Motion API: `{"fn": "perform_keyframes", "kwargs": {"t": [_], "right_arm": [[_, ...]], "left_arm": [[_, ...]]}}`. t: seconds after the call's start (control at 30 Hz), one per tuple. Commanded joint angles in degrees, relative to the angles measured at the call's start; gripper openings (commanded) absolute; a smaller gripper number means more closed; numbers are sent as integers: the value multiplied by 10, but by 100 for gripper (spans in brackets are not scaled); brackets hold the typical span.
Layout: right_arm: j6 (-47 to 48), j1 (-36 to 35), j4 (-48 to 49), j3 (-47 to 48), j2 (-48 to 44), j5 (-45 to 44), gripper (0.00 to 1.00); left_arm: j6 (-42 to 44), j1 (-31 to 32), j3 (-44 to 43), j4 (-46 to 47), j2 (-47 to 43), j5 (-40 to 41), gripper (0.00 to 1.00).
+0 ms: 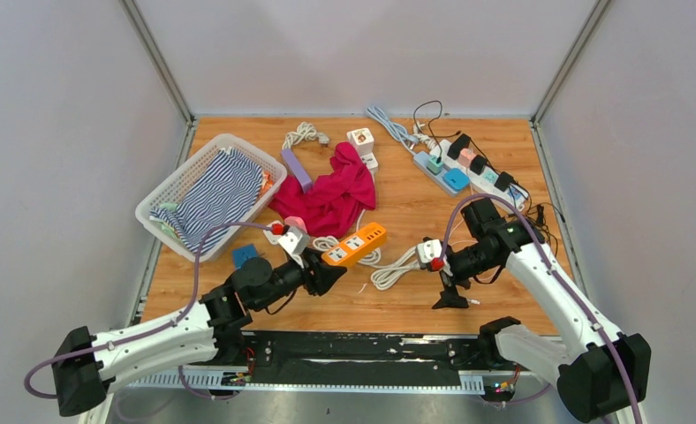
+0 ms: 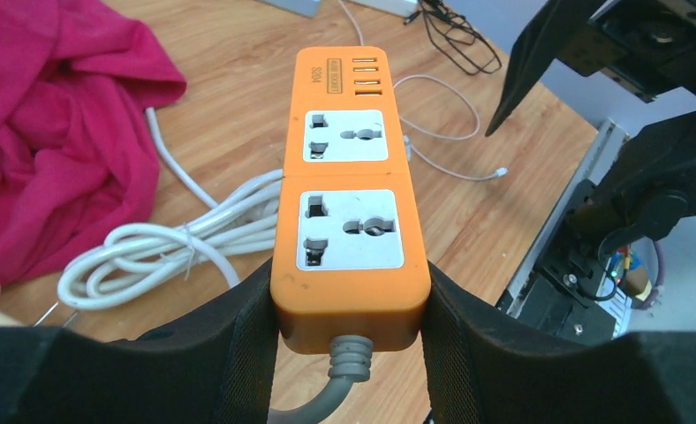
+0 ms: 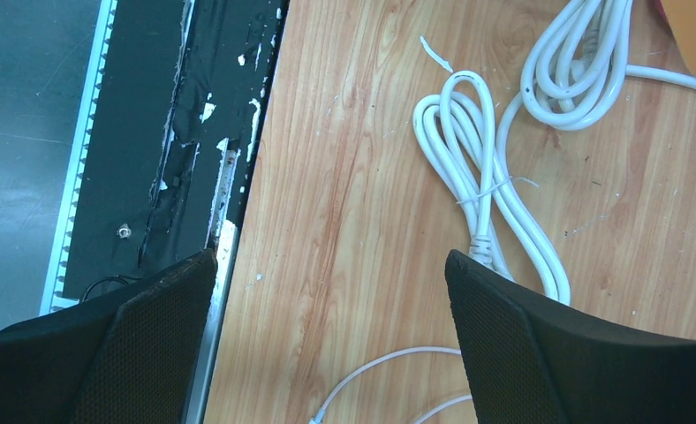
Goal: Pull the plug off the socket
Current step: Place the socket at the center of the board.
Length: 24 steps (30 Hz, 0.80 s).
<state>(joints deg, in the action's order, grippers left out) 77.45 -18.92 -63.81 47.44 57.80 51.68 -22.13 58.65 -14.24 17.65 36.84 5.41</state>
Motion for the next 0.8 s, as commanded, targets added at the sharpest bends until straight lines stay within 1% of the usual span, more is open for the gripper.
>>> {"fn": "perform_keyframes", "kwargs": {"t": [0.0, 0.17, 0.37, 0.43, 0.57, 0.77], "right_arm": [[5, 13, -3, -1, -2, 15, 100], [4, 13, -2, -2, -3, 14, 100], [4, 13, 1, -4, -2, 12, 100], [3, 13, 2, -6, -2, 11, 100], [3, 13, 4, -7, -1, 10, 100], [3, 13, 6, -9, 1, 9, 100]], "left_arm": [[-14, -13, -18, -43, -11, 28, 0], [-25, -31, -21, -50, 5, 109, 0], [-67, -111, -10, -52, 5, 161, 0], [-87, -127, -1, -52, 0, 176, 0], [-105, -138, 20, -52, -14, 204, 0], [-102, -158, 28, -60, -55, 239, 0]]}}
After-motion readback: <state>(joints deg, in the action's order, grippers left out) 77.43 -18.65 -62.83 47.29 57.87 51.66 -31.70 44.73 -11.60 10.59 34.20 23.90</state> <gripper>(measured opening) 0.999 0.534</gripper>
